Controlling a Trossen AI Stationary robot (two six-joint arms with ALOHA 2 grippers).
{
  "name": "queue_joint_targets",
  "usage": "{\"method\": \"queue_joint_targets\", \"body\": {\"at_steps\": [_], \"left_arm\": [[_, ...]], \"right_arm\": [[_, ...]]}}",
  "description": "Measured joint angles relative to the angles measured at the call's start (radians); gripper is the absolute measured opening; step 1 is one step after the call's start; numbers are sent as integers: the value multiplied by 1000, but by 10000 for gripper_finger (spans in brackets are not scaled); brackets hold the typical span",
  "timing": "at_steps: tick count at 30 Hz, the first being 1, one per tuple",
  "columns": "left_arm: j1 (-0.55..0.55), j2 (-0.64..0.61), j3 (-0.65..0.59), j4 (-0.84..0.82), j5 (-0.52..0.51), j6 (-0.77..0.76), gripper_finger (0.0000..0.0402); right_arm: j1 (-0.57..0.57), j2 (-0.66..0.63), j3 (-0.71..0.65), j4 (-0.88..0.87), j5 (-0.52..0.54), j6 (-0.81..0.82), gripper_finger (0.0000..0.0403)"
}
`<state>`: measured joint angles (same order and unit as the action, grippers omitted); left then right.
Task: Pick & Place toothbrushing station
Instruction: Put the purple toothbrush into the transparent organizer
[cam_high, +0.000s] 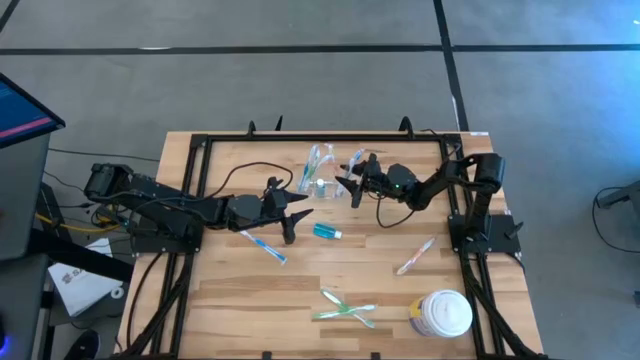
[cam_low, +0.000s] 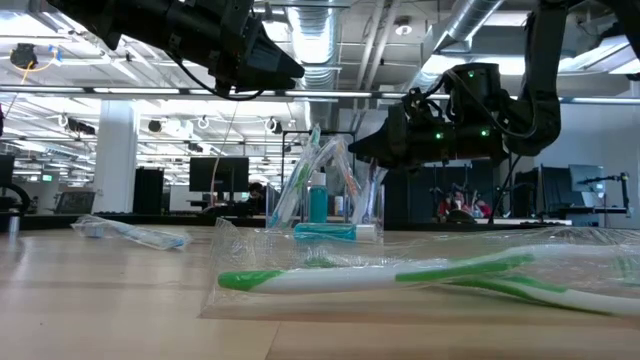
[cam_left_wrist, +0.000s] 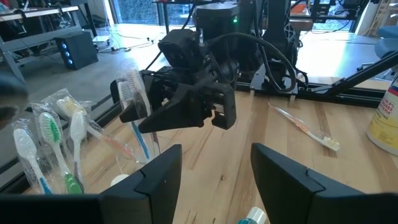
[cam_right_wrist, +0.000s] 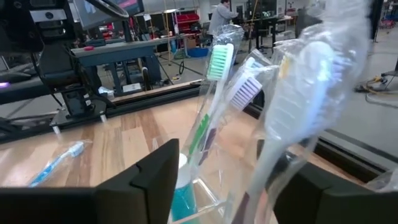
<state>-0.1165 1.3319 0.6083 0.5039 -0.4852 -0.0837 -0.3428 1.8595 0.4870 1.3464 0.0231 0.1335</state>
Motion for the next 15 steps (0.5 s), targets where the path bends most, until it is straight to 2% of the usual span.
{"method": "queue_joint_targets", "body": {"at_steps": [8,15], "left_arm": [[0,0,0,-1,0,0,186],[0,0,0,-2,0,0,186]], "right_arm": [[0,-60,0,-7,2,-33,221],[-1,-192,0,-178,9,-88,220]]}}
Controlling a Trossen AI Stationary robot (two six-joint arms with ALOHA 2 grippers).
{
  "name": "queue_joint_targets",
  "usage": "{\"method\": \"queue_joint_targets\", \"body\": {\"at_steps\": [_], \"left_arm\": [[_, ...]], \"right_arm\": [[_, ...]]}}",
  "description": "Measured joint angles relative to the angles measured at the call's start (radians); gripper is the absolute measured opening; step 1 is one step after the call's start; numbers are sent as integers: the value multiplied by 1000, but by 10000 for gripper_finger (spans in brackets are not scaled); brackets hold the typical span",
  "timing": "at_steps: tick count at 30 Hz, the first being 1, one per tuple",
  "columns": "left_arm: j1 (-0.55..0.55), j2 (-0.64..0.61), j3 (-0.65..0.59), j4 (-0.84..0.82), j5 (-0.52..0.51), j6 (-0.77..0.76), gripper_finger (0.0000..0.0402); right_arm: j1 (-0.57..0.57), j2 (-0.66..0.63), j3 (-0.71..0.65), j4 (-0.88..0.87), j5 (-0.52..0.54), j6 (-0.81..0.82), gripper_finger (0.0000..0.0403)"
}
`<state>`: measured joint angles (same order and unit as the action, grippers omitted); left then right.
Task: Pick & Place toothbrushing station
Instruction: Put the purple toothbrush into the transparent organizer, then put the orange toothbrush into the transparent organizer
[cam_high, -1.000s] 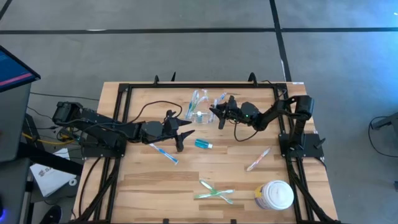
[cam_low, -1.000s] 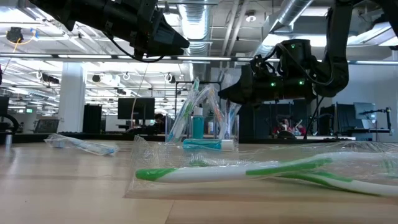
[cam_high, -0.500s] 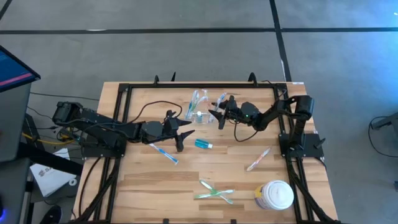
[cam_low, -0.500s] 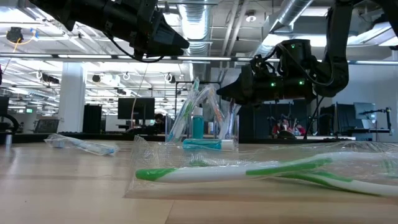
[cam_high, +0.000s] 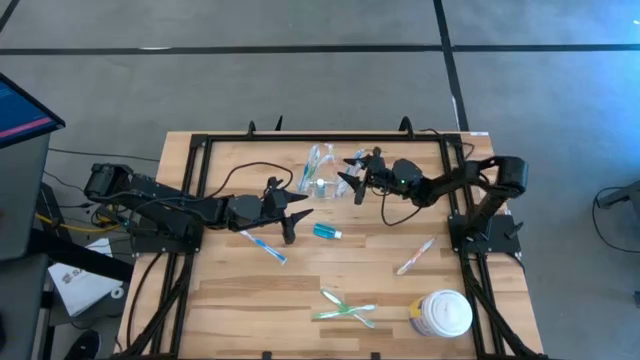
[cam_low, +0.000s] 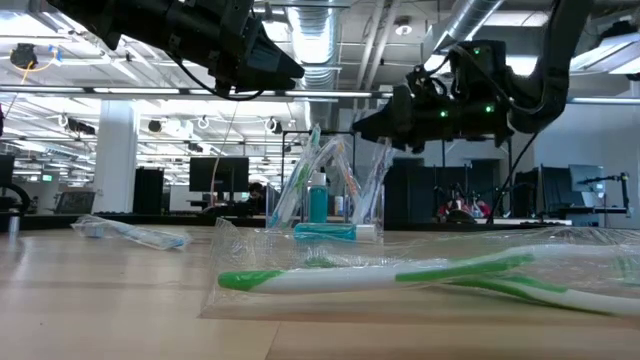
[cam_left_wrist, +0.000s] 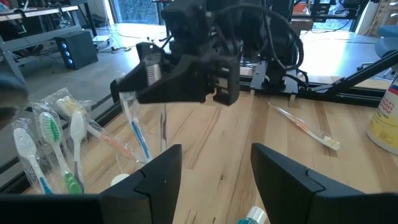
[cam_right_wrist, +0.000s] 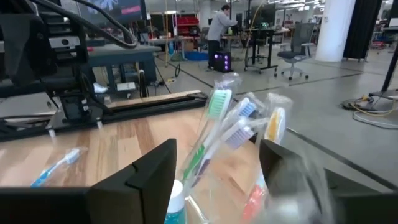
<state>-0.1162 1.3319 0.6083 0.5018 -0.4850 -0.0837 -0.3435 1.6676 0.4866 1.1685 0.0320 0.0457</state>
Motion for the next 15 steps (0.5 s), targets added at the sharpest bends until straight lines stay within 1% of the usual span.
{"method": "queue_joint_targets", "body": {"at_steps": [4,15], "left_arm": [[0,0,0,0,0,0,186],[0,0,0,-1,0,0,186]], "right_arm": [[-5,-85,0,-75,18,-28,220],[-45,-277,0,-224,19,-38,219]]}}
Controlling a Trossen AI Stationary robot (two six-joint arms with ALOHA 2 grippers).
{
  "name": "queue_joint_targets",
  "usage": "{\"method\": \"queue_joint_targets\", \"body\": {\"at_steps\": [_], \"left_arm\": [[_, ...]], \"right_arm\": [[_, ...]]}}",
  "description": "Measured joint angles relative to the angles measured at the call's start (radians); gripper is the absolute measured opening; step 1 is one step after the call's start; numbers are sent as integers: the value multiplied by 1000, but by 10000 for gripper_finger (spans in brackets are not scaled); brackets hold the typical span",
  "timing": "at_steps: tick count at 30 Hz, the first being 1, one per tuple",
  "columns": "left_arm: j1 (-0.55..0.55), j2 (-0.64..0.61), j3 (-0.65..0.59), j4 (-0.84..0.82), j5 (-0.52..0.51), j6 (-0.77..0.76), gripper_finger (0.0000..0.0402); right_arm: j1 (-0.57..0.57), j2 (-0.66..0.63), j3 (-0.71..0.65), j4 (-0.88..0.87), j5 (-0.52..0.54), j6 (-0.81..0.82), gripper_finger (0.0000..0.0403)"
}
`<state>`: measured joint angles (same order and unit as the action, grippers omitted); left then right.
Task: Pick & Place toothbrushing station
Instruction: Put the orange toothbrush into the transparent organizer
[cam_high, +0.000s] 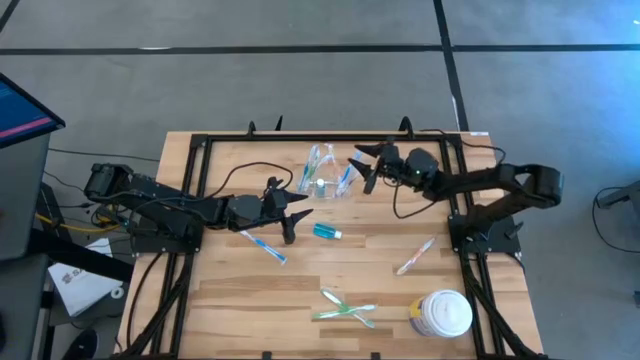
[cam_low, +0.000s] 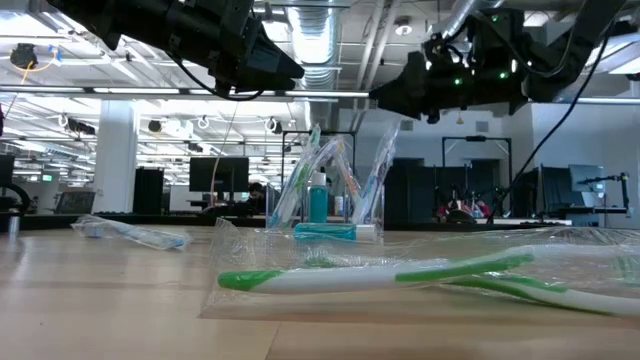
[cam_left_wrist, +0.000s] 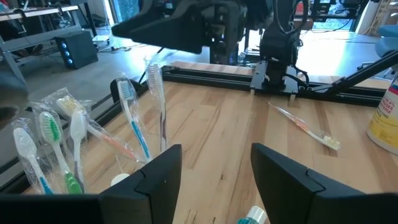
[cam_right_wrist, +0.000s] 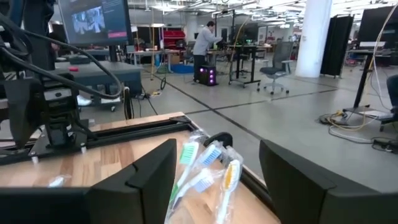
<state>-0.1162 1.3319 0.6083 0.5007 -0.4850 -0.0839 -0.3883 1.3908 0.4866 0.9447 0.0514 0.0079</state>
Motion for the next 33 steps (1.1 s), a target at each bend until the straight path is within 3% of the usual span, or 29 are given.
{"method": "queue_joint_targets", "body": {"at_steps": [11,15,25,33], "left_arm": [[0,0,0,0,0,0,186],[0,0,0,0,0,0,186],[0,0,0,-1,0,0,186],[0,0,0,-1,0,0,186]], "right_arm": [[65,-204,0,-269,-6,-45,212],[96,-291,0,-375,-65,-45,208],[207,-476,0,-791,-85,-94,196],[299,-549,1,-1046,-84,-80,184]]}}
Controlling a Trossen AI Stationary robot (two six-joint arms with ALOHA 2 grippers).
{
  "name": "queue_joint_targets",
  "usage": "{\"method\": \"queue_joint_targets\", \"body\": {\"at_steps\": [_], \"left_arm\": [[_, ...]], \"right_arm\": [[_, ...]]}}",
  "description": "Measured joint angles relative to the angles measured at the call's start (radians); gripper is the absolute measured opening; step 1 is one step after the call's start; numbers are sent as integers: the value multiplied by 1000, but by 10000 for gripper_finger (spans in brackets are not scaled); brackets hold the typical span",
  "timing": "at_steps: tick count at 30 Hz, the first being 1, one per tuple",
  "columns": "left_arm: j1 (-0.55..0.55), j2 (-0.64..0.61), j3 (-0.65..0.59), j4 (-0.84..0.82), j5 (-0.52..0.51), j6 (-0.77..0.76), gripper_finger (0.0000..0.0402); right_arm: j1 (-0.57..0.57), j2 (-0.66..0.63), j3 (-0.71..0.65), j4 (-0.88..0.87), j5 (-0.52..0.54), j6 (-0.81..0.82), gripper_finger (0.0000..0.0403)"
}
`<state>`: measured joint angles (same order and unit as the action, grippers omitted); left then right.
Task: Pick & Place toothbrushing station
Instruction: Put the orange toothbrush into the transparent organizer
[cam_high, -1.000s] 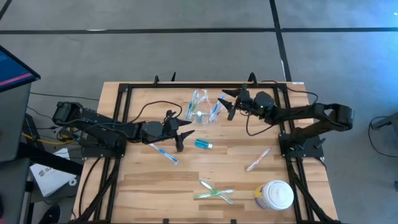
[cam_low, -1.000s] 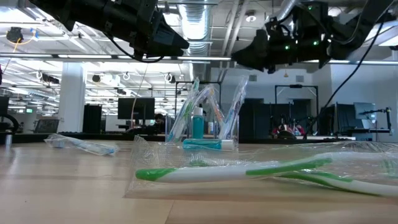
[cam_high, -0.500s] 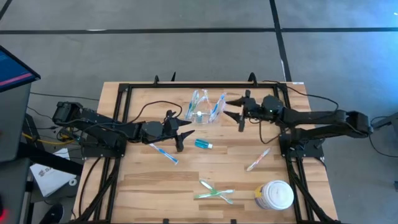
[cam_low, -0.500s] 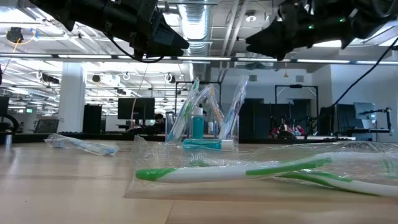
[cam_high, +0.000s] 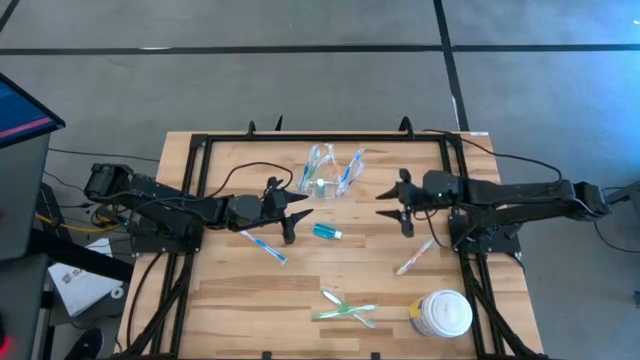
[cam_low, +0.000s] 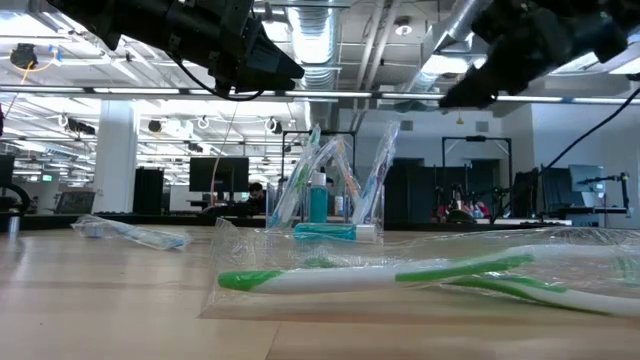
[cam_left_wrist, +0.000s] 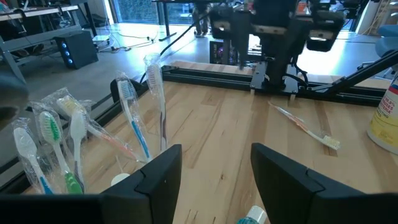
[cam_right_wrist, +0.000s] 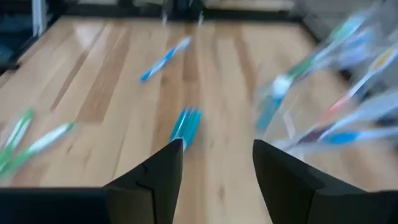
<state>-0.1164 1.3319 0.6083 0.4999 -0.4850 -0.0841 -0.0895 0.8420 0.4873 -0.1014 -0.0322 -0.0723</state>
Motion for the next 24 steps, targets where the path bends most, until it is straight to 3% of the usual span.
{"method": "queue_joint_targets", "body": {"at_steps": [16,24], "left_arm": [[0,0,0,0,0,-1,186],[0,0,0,0,0,-3,186]], "right_arm": [[155,-1,0,-343,2,226,160],[261,20,0,-386,2,283,149]]}}
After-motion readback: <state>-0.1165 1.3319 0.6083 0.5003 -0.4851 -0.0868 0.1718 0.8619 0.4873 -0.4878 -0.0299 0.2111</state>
